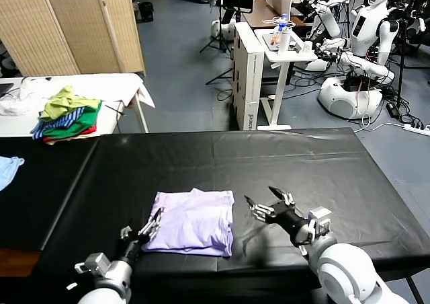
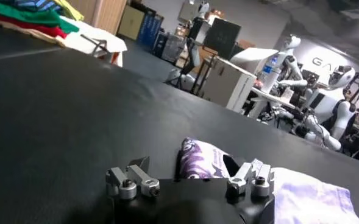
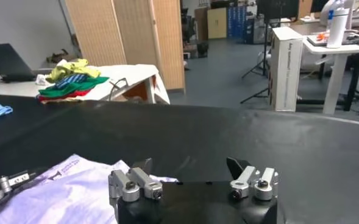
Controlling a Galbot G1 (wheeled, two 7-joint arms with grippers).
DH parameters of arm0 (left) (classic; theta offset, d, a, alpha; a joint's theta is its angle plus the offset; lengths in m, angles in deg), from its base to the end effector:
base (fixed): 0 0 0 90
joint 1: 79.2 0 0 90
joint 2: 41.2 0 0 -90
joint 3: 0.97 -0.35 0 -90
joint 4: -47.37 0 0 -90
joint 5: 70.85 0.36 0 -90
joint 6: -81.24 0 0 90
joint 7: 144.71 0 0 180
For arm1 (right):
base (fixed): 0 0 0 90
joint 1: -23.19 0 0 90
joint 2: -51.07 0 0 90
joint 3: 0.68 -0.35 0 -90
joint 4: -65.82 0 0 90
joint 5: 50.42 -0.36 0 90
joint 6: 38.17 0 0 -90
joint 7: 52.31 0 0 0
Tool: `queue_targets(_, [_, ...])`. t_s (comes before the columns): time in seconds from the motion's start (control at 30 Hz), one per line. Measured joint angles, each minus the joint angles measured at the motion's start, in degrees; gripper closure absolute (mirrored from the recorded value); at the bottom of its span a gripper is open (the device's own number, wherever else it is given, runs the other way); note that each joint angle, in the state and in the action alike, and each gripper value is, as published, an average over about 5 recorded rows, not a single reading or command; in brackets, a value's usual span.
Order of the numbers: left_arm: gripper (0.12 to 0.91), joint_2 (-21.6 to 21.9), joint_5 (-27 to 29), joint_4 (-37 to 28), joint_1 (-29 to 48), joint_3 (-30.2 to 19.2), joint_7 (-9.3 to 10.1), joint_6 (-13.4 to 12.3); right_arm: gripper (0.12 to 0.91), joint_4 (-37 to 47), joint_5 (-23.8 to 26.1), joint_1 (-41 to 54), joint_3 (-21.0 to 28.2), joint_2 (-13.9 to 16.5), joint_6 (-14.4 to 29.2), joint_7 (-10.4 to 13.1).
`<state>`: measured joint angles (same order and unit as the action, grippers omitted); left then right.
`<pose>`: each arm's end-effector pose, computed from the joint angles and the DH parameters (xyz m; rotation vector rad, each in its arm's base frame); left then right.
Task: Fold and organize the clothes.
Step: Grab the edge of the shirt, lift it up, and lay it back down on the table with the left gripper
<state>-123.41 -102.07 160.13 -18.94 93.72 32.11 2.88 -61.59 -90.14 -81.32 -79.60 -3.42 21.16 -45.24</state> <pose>0.1855 0.0555 -0.3422 -0.0705 -2.7872 0.5672 0.2369 -0.0315 -0.2047 0.6074 -2.7102 -0.0458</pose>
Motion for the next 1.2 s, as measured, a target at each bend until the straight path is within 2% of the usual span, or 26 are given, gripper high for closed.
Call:
queue_targets(0.17, [0.405, -0.42, 0.15, -0.47, -0.1, -0.59, -0.07, -0.15, 0.118, -0.01, 0.01, 0.21, 0.07, -0.01, 0.01, 0.0])
queue_targets(0.3, [0.646, -0.47, -0.36, -0.53, 0.01, -0.73, -0.06, 0.04, 0.118, -0.01, 0.06, 0.05, 0.08, -0.17, 0.03, 0.0])
queue_targets(0.43, [0.837, -0.35, -0.71, 0.15, 0.11, -0.69, 0.24, 0.79, 0.118, 0.08, 0.17, -0.14, 0.0, -0.46, 0.07, 0.09])
queue_targets(0.5, [0.865, -0.06, 0.16, 0.82, 0.07, -0.46, 0.71, 1.39, 0.118, 0.13, 0.2, -0.18, -0.13, -0.55, 0.07, 0.19])
queue_targets(0.6, [0.86, 0.96, 2.78, 2.1, 0.07, 0.43, 1.67, 1.9, 0.118, 0.34, 0.2, -0.23, -0.49, -0.59, 0.07, 0.29])
queue_targets(0.73, [0.864, 3.95, 7.07, 3.73, -0.37, 2.65, 1.8, 0.89, 0.118, 1.06, 0.26, -0.32, -0.78, -0.64, 0.07, 0.36])
queue_targets(0.93, [0.864, 12.22, 10.09, 4.94, -2.06, 8.79, 1.31, -1.47, 0.118, 2.06, 0.55, -0.08, -0.34, -1.19, 0.06, 0.49])
queue_targets(1.2, [0.864, 23.44, 8.64, 6.62, -4.86, 20.23, 1.45, -1.75, 0.118, 2.47, 0.67, -0.1, -0.04, -1.68, 0.04, 0.54])
